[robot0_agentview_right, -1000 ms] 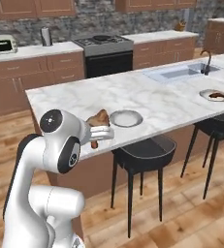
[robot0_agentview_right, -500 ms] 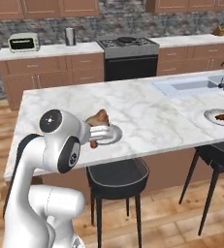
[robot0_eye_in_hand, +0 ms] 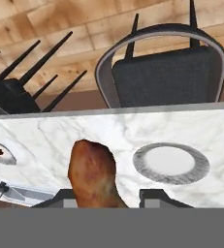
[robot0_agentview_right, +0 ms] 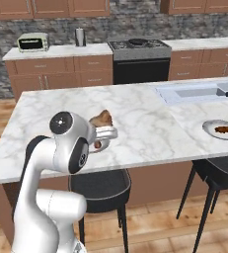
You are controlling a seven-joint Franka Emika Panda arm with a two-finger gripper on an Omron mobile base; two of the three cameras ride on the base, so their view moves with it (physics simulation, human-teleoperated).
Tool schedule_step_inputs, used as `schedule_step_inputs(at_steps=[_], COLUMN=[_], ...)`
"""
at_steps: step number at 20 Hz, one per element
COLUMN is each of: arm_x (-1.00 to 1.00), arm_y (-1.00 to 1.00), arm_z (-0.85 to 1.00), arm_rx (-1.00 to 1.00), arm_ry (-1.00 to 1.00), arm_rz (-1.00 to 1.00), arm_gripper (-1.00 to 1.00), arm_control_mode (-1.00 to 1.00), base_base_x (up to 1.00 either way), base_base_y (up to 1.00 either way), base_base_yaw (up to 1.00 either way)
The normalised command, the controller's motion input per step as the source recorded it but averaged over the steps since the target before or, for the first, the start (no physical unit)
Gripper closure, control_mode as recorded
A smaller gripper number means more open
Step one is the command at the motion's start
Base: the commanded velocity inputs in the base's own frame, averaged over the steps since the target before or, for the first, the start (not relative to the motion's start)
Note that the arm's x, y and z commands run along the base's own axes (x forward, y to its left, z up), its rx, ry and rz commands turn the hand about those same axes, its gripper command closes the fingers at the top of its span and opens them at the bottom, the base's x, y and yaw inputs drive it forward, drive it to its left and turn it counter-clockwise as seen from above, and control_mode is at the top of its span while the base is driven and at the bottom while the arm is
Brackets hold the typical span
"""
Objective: Take the chicken drumsticks from the pan and place one on each plate on the dining counter.
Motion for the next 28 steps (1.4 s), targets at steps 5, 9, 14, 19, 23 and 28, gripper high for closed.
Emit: schedule_step_inputs(at_steps=[5, 9, 14, 19, 23, 28], arm_x=[0.82, 0.6, 0.34, 0.32, 0.57, 0.48], arm_y=[0.04, 0.34, 0.7, 0.3, 0.27, 0.39], arm_z=[-0.16, -0.16, -0.11, -0.29, -0.54, -0.63], arm_rx=[0.01, -0.02, -0.12, -0.07, 0.0, -0.07], arm_ry=[0.02, 0.05, 0.04, 0.05, 0.01, 0.08], arm_rz=[0.14, 0.07, 0.01, 0.04, 0.14, 0.16], arm_gripper=[1.0, 1.0, 1.0, 1.0, 1.0, 1.0], arm_control_mode=[-1.0, -1.0, -1.0, -1.0, -1.0, -1.0], base_base_x=[0.0, 0.0, 0.0, 0.0, 0.0, 0.0], base_base_y=[0.0, 0.0, 0.0, 0.0, 0.0, 0.0], base_base_yaw=[0.0, 0.0, 0.0, 0.0, 0.0, 0.0])
